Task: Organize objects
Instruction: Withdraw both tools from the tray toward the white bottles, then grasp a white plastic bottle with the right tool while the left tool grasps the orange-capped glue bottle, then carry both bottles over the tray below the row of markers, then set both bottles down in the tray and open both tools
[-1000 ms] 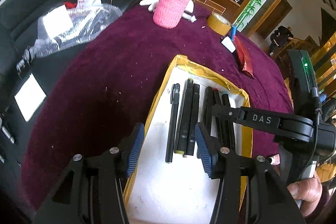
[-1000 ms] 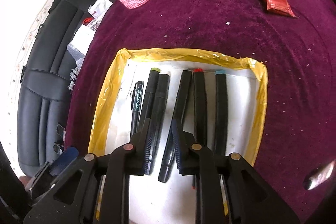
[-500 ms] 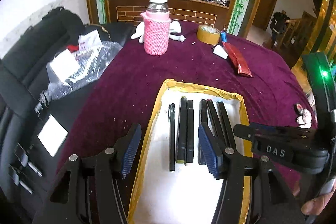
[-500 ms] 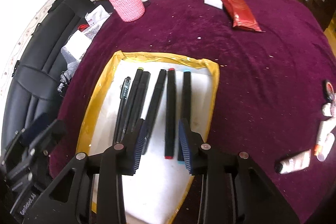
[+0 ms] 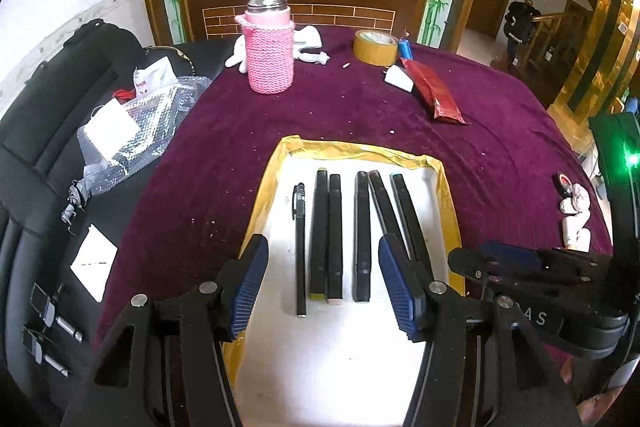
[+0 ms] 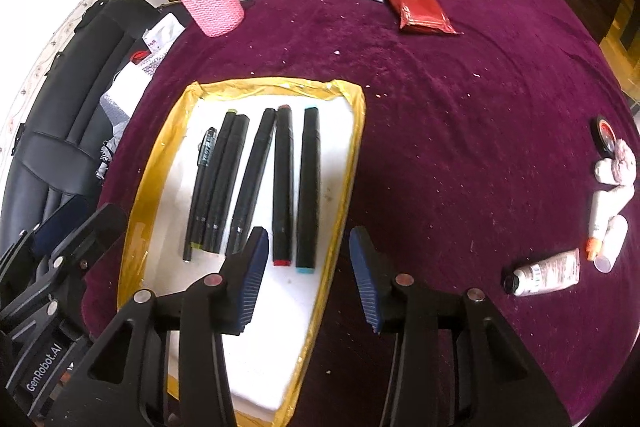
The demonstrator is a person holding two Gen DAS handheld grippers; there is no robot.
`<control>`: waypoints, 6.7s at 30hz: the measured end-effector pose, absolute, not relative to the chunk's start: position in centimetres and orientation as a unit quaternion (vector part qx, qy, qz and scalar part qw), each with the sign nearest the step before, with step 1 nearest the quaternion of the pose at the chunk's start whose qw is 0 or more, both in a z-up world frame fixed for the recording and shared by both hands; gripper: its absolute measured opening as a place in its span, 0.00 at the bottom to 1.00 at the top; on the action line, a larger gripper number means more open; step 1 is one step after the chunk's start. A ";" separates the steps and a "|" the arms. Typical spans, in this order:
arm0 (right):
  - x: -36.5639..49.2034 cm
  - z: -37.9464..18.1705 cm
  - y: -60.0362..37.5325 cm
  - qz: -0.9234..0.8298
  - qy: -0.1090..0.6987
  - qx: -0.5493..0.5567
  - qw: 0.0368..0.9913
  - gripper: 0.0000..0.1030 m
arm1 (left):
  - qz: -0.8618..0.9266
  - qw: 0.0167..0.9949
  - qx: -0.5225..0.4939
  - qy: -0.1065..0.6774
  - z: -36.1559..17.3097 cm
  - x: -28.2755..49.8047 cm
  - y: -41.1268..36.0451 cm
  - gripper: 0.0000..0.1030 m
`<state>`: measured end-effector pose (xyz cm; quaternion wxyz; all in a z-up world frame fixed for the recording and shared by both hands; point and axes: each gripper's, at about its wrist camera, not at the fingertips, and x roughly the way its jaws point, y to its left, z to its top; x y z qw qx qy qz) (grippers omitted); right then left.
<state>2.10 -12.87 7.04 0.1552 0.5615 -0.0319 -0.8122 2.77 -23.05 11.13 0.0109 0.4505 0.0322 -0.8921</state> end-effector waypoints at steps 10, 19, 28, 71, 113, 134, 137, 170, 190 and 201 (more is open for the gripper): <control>1.6 6.3 -7.9 -0.811 -0.060 0.565 0.143 0.39 | -0.885 -0.002 0.466 0.003 11.0 2.2 -18.1 0.50; -0.2 6.9 3.8 -0.821 -0.130 0.547 0.104 0.39 | -0.864 -0.025 0.503 -0.001 10.6 1.6 -11.6 0.50; -0.4 4.9 21.8 -0.814 -0.222 0.537 -0.019 0.39 | -0.847 -0.056 0.529 0.001 9.7 1.1 -5.8 0.50; -1.6 1.5 17.6 -0.784 -0.187 0.588 0.071 0.37 | -0.807 -0.158 0.565 0.062 5.3 -5.4 5.0 0.49; 1.8 2.6 19.9 -0.769 -0.253 0.577 0.107 0.30 | -0.822 -0.237 0.511 0.082 7.4 -3.1 4.6 0.21; 1.6 6.8 -4.8 -0.729 -0.191 0.594 0.283 0.30 | -0.838 -0.083 0.508 0.180 7.6 3.8 -20.3 0.22; 1.9 6.2 -8.2 -0.719 -0.172 0.603 0.300 0.30 | -0.832 -0.052 0.522 0.181 6.0 4.3 -23.1 0.22; 3.0 0.2 -20.5 -0.692 -0.067 0.655 0.297 0.31 | -0.815 -0.010 0.546 0.196 4.3 4.5 -30.6 0.36; 3.6 3.4 -18.2 -0.729 -0.068 0.621 0.279 0.36 | -0.858 0.016 0.499 0.123 9.0 5.0 -28.9 0.49; 3.6 4.4 -14.3 -0.750 -0.100 0.608 0.241 0.41 | -0.870 0.018 0.491 0.049 10.0 4.8 -24.7 0.50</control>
